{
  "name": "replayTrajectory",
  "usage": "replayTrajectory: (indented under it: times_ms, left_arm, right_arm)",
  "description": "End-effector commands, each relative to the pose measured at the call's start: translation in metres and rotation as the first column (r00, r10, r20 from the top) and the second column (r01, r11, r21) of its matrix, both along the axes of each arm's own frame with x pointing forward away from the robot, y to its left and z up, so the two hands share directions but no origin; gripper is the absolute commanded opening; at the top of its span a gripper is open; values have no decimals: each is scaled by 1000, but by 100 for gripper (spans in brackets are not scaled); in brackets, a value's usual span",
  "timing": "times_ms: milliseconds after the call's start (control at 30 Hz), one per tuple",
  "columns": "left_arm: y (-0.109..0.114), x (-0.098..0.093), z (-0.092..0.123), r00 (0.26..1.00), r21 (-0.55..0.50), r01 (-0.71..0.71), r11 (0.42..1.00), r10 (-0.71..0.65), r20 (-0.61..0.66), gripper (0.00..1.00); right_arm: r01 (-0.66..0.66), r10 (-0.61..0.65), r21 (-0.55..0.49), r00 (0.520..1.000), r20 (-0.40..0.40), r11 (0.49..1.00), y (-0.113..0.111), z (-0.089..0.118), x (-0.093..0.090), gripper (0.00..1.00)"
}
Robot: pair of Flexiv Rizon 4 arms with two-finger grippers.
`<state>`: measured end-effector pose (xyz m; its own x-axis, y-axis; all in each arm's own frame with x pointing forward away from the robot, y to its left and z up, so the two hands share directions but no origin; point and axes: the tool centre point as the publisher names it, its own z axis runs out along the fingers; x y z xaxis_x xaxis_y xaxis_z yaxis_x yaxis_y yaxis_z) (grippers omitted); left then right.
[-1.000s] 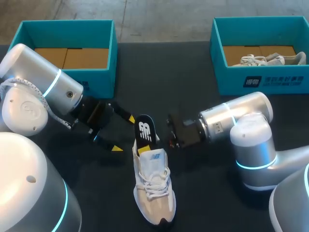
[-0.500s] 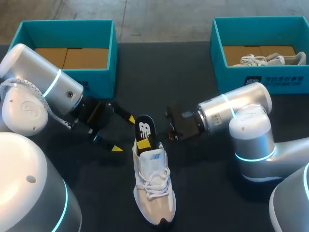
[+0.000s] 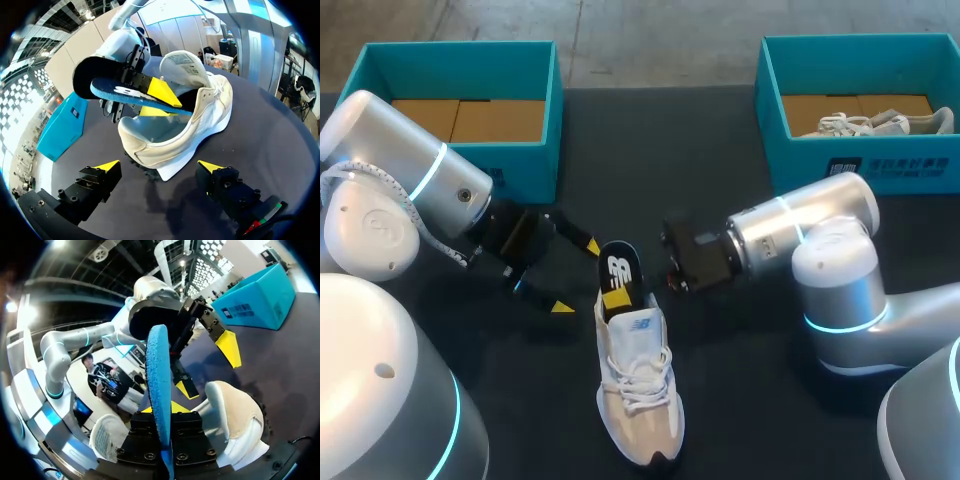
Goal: Take the shoe out of the shoebox, open the shoe tongue, remove and reinsert the insole, then place the shoe into the shoebox
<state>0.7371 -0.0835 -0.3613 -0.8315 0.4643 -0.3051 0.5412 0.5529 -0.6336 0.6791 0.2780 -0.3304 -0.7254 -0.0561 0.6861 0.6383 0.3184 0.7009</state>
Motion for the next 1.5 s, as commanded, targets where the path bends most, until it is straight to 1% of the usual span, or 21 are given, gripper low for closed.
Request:
replayTrajectory:
  times_ms: [33,267,500,667,800,833,867,900,933,1000,1133,1300,1400,1500]
  left_arm:
    - [0,0,0,1000,5,-1,1000,1,1,100]
    - [0,0,0,1000,5,-1,1000,1,1,100]
    - [0,0,0,1000,5,-1,1000,1,1,100]
    - [0,0,0,1000,5,-1,1000,1,1,100]
    - [0,0,0,1000,5,-1,1000,1,1,100]
    - [0,0,0,1000,5,-1,1000,1,1,100]
    - [0,0,0,1000,5,-1,1000,1,1,100]
    - [0,0,0,1000,5,-1,1000,1,1,100]
    - [0,0,0,1000,5,-1,1000,1,1,100]
    - [0,0,0,1000,5,-1,1000,1,1,100]
    - [0,0,0,1000,5,-1,1000,1,1,100]
    - [0,0,0,1000,5,-1,1000,1,1,100]
    - [0,0,0,1000,5,-1,1000,1,1,100]
    - [0,0,0,1000,5,-1,1000,1,1,100]
  right_arm:
    - [-9,8,-3,1000,-14,1000,5,-6,1,0]
    - [1,0,3,999,-50,1000,3,-16,-10,0]
    - [5,-5,-1,997,-72,1000,3,-20,-21,0]
    - [13,-13,1,997,-73,1000,1,-20,-23,0]
    - [14,-14,1,998,-59,1000,2,-17,-22,0]
    - [16,-16,2,998,-54,1000,2,-16,-21,16]
    - [18,-17,2,999,-48,1000,2,-15,-20,35]
    - [19,-19,2,999,-41,1000,2,-13,-19,45]
    - [21,-21,3,999,-33,1000,2,-11,-18,48]
    - [20,-20,1,1000,-21,1000,3,-7,-16,47]
    - [17,-17,-1,1000,-2,1000,4,-1,-12,41]
    - [25,-25,-6,1000,9,1000,4,2,-8,38]
    - [32,-32,0,999,16,999,4,3,-6,30]
    - [36,-36,3,999,19,999,4,4,-4,28]
